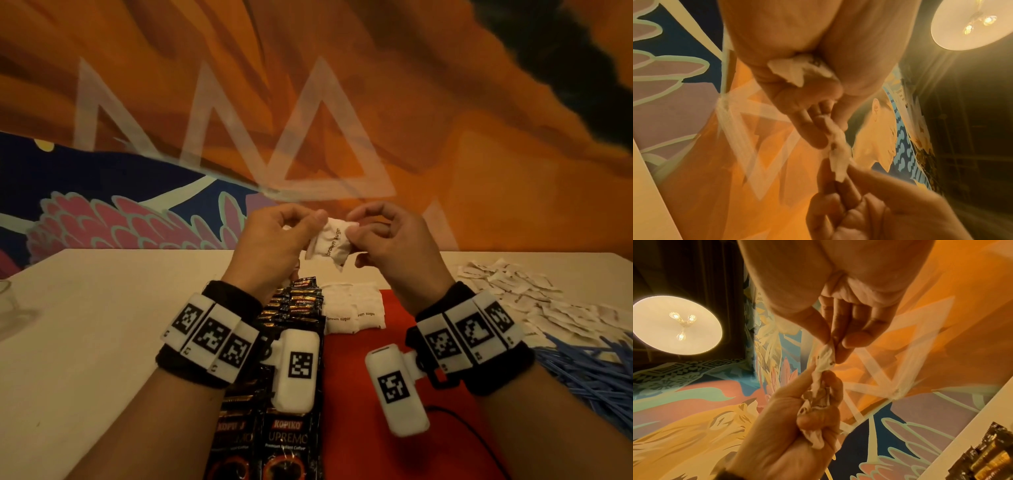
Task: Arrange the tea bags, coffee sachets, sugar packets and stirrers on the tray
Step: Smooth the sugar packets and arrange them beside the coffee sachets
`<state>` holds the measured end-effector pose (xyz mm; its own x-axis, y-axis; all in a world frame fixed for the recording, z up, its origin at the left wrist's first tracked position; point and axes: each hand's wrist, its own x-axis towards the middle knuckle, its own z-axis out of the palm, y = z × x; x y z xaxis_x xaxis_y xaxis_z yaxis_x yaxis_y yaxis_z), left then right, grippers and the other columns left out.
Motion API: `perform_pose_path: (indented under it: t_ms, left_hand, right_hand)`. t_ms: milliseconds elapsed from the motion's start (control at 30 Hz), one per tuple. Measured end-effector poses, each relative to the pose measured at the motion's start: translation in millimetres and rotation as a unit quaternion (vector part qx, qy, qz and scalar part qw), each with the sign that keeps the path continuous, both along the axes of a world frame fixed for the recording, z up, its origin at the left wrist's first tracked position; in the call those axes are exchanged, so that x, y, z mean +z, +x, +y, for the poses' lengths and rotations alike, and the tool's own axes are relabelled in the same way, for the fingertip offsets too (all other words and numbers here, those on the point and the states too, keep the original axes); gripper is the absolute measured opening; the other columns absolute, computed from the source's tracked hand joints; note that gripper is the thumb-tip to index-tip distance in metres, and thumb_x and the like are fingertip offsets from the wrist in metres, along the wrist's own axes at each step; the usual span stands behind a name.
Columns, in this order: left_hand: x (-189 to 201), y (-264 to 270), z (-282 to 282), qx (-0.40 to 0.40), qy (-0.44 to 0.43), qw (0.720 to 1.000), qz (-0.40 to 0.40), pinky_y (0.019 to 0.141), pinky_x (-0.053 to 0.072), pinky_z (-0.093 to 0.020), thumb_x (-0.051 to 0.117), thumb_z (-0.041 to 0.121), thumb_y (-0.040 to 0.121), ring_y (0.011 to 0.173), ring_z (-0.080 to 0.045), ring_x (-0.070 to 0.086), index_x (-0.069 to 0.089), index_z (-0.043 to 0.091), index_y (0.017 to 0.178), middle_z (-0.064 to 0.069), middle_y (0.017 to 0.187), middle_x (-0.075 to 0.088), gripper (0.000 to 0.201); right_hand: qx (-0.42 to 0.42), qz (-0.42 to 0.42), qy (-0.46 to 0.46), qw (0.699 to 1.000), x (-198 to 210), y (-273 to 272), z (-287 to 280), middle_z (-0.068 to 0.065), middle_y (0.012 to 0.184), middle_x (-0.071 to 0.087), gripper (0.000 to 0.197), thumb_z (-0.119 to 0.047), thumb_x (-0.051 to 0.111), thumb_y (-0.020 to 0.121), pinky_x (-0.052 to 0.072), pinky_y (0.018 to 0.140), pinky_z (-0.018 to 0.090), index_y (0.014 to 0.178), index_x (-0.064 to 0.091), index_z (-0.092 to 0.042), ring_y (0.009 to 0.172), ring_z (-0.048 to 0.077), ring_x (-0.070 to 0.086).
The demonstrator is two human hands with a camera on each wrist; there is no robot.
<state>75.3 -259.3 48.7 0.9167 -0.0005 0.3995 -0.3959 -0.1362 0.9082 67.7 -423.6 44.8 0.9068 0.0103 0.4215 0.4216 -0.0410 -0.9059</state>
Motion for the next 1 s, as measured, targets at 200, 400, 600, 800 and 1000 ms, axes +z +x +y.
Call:
perform_pose_path:
  t_ms: [200, 400, 600, 800, 1000]
  left_hand:
    - [-0.7, -0.9, -2.1, 0.001, 0.075, 0.997, -0.03, 0.035, 0.032, -0.021, 0.056, 0.031, 0.1, 0.037, -0.01, 0.038, 0.067, 0.013, 0.089, 0.005, 0.054, 0.051, 0.024]
    - [0.7, -5.4, -3.1, -0.047, 0.035, 0.998, 0.016, 0.035, 0.028, -0.018, 0.064, 0.053, 0.078, 0.037, -0.013, 0.035, 0.069, 0.012, 0.095, -0.01, 0.074, 0.072, 0.045]
    - [-4.6, 2.7, 0.7, -0.036, -0.019, 0.999, -0.001, 0.036, 0.026, -0.019, 0.075, 0.018, 0.085, 0.04, -0.017, 0.034, 0.068, 0.007, 0.095, 0.001, 0.07, 0.062, 0.017]
    - [-1.5, -2.6, -0.3, -0.066, -0.006, 0.998, 0.001, 0.035, 0.026, -0.02, 0.077, 0.032, 0.072, 0.042, -0.016, 0.034, 0.071, 0.012, 0.092, 0.008, 0.065, 0.061, 0.029]
    - [1.9, -4.2, 1.0, -0.057, -0.042, 0.997, -0.006, 0.039, 0.028, -0.024, 0.074, 0.034, 0.072, 0.049, -0.021, 0.036, 0.072, 0.016, 0.092, 0.007, 0.071, 0.066, 0.027]
  right_hand:
    - [0.049, 0.023, -0.042, 0.998, -2.9, -2.6, 1.1, 0.005, 0.08, 0.068, 0.011, -0.003, 0.072, 0.085, 0.046, 0.057, 0.029, 0.094, 0.068, -0.009, 0.068, 0.012, 0.06]
    - [0.007, 0.006, 0.056, 0.998, -1.4, 2.4, -0.2, 0.004, 0.073, 0.065, 0.013, 0.002, 0.066, 0.088, 0.047, 0.055, 0.029, 0.099, 0.062, -0.003, 0.061, 0.012, 0.062]
    - [0.05, 0.032, 0.032, 0.998, -1.2, 2.3, -4.0, 0.008, 0.086, 0.065, 0.011, 0.0, 0.069, 0.085, 0.046, 0.059, 0.03, 0.09, 0.064, -0.008, 0.075, 0.018, 0.06]
    - [0.024, 0.047, 0.083, 0.995, 0.7, 2.0, -1.3, 0.006, 0.083, 0.068, 0.012, -0.018, 0.062, 0.094, 0.048, 0.055, 0.026, 0.088, 0.068, -0.01, 0.07, 0.017, 0.062]
    - [0.054, 0.019, 0.048, 0.997, -0.8, 3.8, -5.1, 0.007, 0.082, 0.07, 0.011, -0.014, 0.068, 0.09, 0.049, 0.056, 0.027, 0.094, 0.069, -0.004, 0.07, 0.017, 0.065]
